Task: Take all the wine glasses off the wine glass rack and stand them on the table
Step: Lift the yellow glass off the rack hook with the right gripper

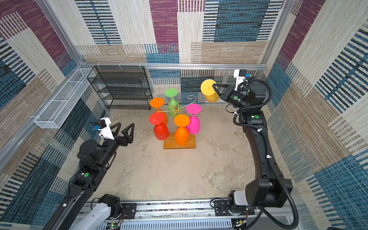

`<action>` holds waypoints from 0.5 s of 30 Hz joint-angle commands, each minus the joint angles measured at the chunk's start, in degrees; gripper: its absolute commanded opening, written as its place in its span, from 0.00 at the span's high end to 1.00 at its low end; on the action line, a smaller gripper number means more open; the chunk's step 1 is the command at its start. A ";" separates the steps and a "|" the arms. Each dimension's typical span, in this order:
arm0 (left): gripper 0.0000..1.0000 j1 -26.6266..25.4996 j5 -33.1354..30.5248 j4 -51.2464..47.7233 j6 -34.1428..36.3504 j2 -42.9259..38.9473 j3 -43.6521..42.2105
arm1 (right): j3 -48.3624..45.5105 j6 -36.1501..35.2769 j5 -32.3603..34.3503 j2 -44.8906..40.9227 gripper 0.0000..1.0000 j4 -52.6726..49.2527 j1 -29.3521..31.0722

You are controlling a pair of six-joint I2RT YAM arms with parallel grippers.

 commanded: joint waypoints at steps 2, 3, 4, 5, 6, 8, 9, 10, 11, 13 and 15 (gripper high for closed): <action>0.14 0.04 13.80 2.50 -3.67 3.13 4.97 | -2.19 0.36 -0.27 -6.66 1.00 8.66 -0.01; 0.14 0.04 17.60 3.94 -4.80 4.55 6.26 | -2.90 1.69 -1.12 -7.97 1.00 10.63 -0.01; 0.14 0.04 20.59 5.39 -6.01 5.95 7.32 | -3.55 3.27 -1.95 -8.94 1.00 12.72 -0.01; 0.14 0.04 23.68 7.32 -7.49 7.67 8.55 | -4.70 5.49 -2.80 -9.97 1.00 15.51 -0.01; 0.14 0.03 26.17 9.24 -8.92 9.39 9.69 | -6.16 8.44 -3.46 -11.07 1.00 19.79 -0.01; 0.14 -0.05 31.66 13.19 -11.62 12.50 11.47 | -8.91 13.72 -4.33 -12.44 1.00 27.24 -0.01; 0.14 -0.13 33.92 15.23 -12.99 14.13 12.32 | -10.48 17.23 -5.12 -12.83 1.00 32.15 0.08; 0.14 -0.22 35.56 17.00 -14.14 15.16 12.85 | -11.54 19.67 -5.57 -12.98 1.00 35.53 0.08; 0.14 -0.40 37.06 19.61 -15.36 16.55 13.32 | -12.69 22.59 -5.95 -12.94 1.00 39.49 0.44; 0.14 -0.58 39.41 23.64 -17.28 18.70 13.85 | -14.40 27.00 -6.65 -12.54 1.00 45.36 1.92; 0.14 -0.88 41.45 26.52 -18.22 20.69 14.62 | -16.02 31.50 -7.27 -11.37 1.00 51.76 4.54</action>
